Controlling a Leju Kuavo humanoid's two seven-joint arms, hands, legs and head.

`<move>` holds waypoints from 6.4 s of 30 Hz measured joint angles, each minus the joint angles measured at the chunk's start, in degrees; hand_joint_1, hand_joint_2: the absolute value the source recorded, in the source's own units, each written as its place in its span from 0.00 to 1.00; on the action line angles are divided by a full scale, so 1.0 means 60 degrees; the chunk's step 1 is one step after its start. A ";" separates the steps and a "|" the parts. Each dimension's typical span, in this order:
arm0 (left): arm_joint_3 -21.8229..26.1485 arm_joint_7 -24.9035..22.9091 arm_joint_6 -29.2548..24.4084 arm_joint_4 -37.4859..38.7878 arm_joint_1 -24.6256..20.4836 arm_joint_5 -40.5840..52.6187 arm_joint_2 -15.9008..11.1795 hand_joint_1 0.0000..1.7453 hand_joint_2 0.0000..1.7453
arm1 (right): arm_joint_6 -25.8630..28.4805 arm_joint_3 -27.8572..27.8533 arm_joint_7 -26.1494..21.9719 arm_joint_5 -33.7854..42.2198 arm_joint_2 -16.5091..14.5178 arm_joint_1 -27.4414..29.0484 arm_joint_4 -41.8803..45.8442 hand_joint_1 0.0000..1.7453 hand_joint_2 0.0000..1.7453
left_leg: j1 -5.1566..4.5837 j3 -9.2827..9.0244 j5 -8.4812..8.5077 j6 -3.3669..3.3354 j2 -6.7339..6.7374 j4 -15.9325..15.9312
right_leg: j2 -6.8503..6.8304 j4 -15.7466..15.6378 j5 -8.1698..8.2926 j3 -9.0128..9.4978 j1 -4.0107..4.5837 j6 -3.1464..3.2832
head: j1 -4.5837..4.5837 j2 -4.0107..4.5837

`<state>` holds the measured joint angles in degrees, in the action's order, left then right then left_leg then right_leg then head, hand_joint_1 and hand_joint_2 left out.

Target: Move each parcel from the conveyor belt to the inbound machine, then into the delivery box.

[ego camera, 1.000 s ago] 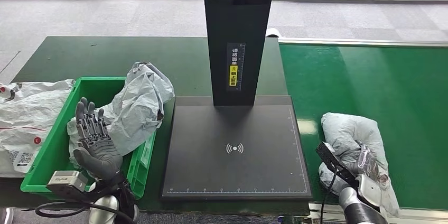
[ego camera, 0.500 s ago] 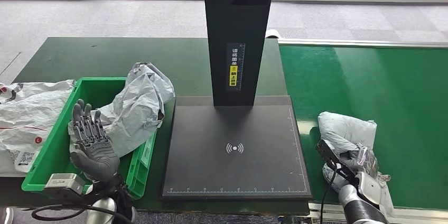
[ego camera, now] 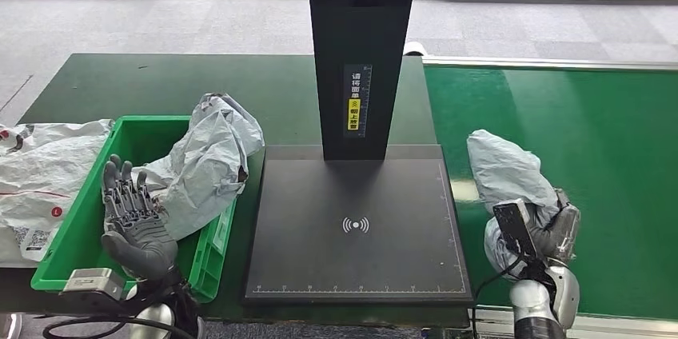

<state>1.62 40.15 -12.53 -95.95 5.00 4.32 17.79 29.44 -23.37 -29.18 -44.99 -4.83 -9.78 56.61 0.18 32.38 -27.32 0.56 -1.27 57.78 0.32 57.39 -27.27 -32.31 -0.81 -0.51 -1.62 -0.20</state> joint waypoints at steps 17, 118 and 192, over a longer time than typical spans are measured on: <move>0.0000 0.0000 0.0524 0.0633 -0.0453 -0.0055 -0.0004 0.00 0.00 | -0.0806 0.2674 -0.0423 0.0595 -0.0878 0.1592 0.4055 1.00 1.00 | 0.0002 0.0006 0.0012 0.0013 0.0030 0.0000 | 0.0019 0.0004 0.0010 -0.0018 0.0001 0.0006 | 0.0001 0.0000; -0.4833 -0.2345 -0.0152 0.8424 -0.3769 0.8858 0.0034 0.00 1.00 | -0.5158 0.4642 -0.1826 0.3962 -0.1115 0.3443 0.6077 0.00 1.00 | 0.0001 0.0000 0.0013 0.0014 0.0048 0.0001 | 0.0043 0.0000 0.0027 -0.0018 0.0000 0.0004 | 0.0000 0.0000; 0.1126 -0.0029 -0.2432 -0.2079 -0.1499 0.0179 -0.1556 1.00 1.00 | -0.5360 0.4678 -0.1826 0.3917 -0.0993 0.3726 0.6306 0.00 1.00 | 0.0010 0.0013 0.0017 0.0019 0.0050 -0.0002 | 0.0050 0.0007 0.0023 -0.0033 0.0007 0.0009 | -0.0003 0.0000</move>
<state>8.37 39.98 -27.13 -108.43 -3.99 5.39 8.45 -2.72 4.70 -40.13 -21.49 -10.78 12.57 94.44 0.24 32.46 -27.22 0.68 -0.98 57.77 0.63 57.43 -27.14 -32.51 -0.77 -0.45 -1.64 -0.20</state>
